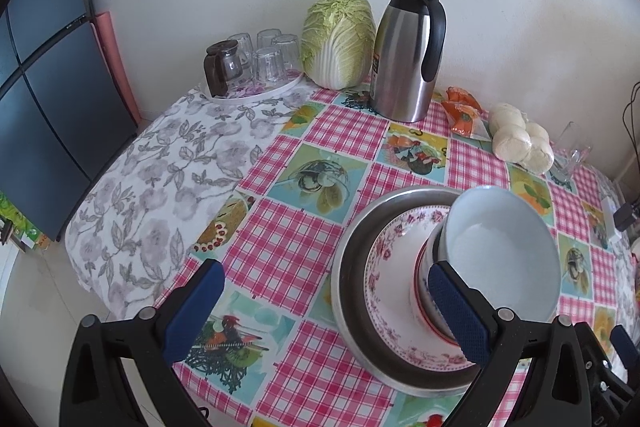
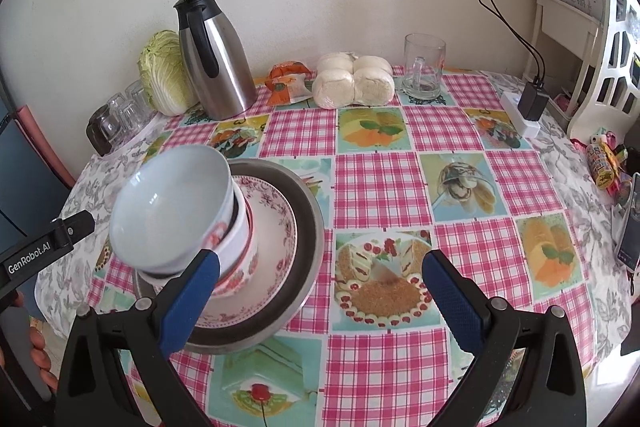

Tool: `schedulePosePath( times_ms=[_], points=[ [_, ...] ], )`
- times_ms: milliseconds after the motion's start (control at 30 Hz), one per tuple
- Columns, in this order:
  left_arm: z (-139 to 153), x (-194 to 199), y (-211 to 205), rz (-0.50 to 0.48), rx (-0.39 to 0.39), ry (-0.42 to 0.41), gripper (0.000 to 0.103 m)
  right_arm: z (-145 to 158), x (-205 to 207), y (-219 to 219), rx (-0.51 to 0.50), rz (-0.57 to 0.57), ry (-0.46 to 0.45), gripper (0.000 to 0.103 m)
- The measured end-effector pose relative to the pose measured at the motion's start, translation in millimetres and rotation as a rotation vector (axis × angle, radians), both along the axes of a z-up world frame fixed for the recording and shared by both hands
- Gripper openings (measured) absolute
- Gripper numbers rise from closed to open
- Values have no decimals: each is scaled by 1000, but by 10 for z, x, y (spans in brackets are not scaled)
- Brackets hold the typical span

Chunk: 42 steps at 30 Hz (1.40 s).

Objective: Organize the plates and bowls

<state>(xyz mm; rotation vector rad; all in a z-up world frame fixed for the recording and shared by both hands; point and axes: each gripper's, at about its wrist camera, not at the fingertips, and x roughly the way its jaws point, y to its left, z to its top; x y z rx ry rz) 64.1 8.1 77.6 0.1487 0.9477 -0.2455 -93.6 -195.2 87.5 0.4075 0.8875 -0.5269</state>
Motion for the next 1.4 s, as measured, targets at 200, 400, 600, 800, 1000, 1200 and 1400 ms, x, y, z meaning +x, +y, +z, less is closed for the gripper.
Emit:
schedulePosePath(
  times_ms=[200,400,600,800,1000,1200,1400],
  points=[
    [-113,-105,100,5,-2,18,103,-68,-118,-20,4,-19,14,101],
    [-184,-151,167,18,17,22,103,-124,-175,0,9,-19,28,101],
    [-234,-226,199,-3,25,27,103,-147,-193,47,5,-5,36,101],
    [-308,-293,192,-27,57,35,103,-185,-208,87,6,2,49,101],
    [-333,-363,173,-53,87,23,103,-218,-230,116,6,5,61,101],
    [-357,-412,127,-82,115,18,103,-239,-239,142,6,11,71,101],
    [-354,-419,120,-90,119,18,103,-243,-224,158,2,23,75,101]
  ],
)
